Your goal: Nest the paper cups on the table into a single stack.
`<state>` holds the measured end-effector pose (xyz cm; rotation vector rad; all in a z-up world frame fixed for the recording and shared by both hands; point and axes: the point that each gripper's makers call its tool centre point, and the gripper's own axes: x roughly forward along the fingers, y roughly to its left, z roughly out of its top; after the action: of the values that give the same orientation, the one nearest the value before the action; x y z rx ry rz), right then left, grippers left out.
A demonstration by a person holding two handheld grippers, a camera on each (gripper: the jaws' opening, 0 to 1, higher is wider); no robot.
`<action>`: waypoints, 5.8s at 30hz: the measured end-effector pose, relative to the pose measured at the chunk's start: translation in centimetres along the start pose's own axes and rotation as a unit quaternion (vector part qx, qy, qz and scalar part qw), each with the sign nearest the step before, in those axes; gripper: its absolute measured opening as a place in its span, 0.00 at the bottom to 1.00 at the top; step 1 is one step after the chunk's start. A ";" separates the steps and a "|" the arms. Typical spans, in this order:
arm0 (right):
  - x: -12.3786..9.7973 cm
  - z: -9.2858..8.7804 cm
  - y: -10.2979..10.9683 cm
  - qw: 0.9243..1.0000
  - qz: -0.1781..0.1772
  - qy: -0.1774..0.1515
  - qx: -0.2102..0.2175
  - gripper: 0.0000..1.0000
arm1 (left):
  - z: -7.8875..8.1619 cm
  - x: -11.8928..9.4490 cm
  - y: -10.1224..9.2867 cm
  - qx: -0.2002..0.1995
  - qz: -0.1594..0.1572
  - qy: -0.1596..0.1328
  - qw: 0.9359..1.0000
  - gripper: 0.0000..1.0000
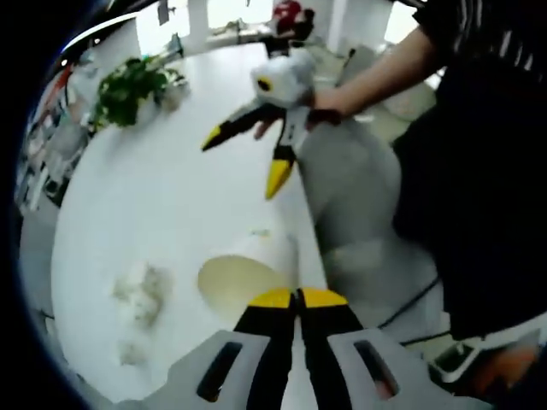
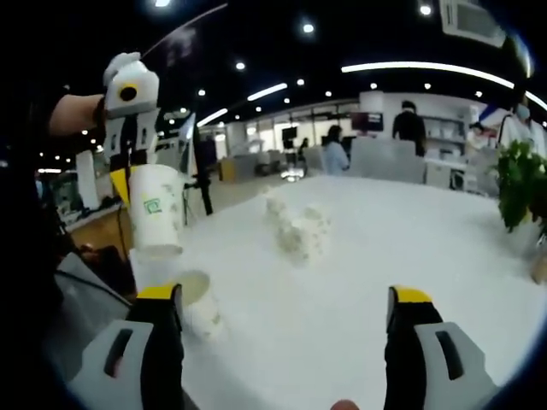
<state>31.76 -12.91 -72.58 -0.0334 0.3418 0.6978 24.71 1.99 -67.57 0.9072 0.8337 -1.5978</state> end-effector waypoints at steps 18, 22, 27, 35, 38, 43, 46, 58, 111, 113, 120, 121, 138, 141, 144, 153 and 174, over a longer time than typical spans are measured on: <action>0.2 -1.0 -0.2 1.000 -0.010 0.002 0.020 1.00 | -2.7 2.8 0.8 0.145 0.020 0.118 0.982 0.00; 0.3 -1.2 -0.3 1.000 -0.011 0.001 0.027 1.00 | -2.4 3.3 0.8 0.174 0.025 0.117 0.977 0.00; 0.3 -1.3 -0.3 0.999 -0.012 0.001 0.030 1.00 | -2.9 4.0 0.8 0.215 0.023 0.130 0.968 0.00; 0.0 -1.9 -0.6 0.999 -0.015 0.001 0.041 1.00 | -3.1 5.4 0.9 0.267 0.021 0.146 0.952 0.00; -0.2 -2.0 -0.7 0.999 -0.017 0.000 0.046 1.00 | -3.4 5.8 1.0 0.275 0.019 0.152 0.949 0.00; -0.3 -2.1 -0.8 0.998 -0.018 -0.003 0.054 1.00 | -3.5 6.1 1.4 0.278 0.024 0.157 0.947 0.01; -0.3 -2.2 -0.8 0.998 -0.018 -0.003 0.057 0.99 | -3.3 6.3 1.8 0.291 0.031 0.162 0.942 0.01; -0.3 -2.1 -0.9 0.998 -0.016 -0.009 0.063 0.99 | -3.3 7.6 1.6 0.306 0.021 0.146 0.940 0.03; 0.0 -2.7 0.2 0.998 0.000 0.013 0.059 0.99 | -4.2 0.5 4.7 -0.143 0.204 -0.191 0.949 0.04; 0.0 -2.7 0.3 0.998 0.001 0.016 0.055 0.99 | -4.2 0.0 4.9 -0.177 0.213 -0.227 0.934 0.06; 0.1 -1.8 0.0 0.999 0.004 0.018 0.047 0.99 | -5.3 -1.7 5.9 -0.235 0.256 -0.287 0.893 0.25; 0.1 -1.7 0.0 0.999 0.004 0.018 0.044 0.99 | -5.5 -1.9 6.1 -0.239 0.262 -0.293 0.888 0.27; 1.3 1.2 -0.1 0.999 0.025 0.039 0.004 1.00 | -8.9 -2.9 6.9 -0.301 0.312 -0.349 0.831 0.71; 1.8 1.8 0.0 0.999 0.030 0.041 -0.001 1.00 | -9.9 -2.9 7.1 -0.324 0.317 -0.353 0.818 0.85; 2.3 2.2 0.2 0.998 0.038 0.047 -0.007 1.00 | -10.5 -3.2 7.1 -0.326 0.328 -0.357 0.812 0.96; 4.2 3.4 0.8 0.996 0.060 0.057 -0.027 1.00 | -11.9 -3.8 7.1 -0.329 0.346 -0.360 0.801 0.99; 15.1 4.8 -3.1 0.986 0.098 0.094 -0.101 0.92 | -11.7 -1.7 5.4 -0.320 0.360 -0.324 0.815 0.99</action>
<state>45.91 -5.14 -73.13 -0.2627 0.4593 0.9246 31.86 11.98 -71.89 0.0996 0.3917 -0.7539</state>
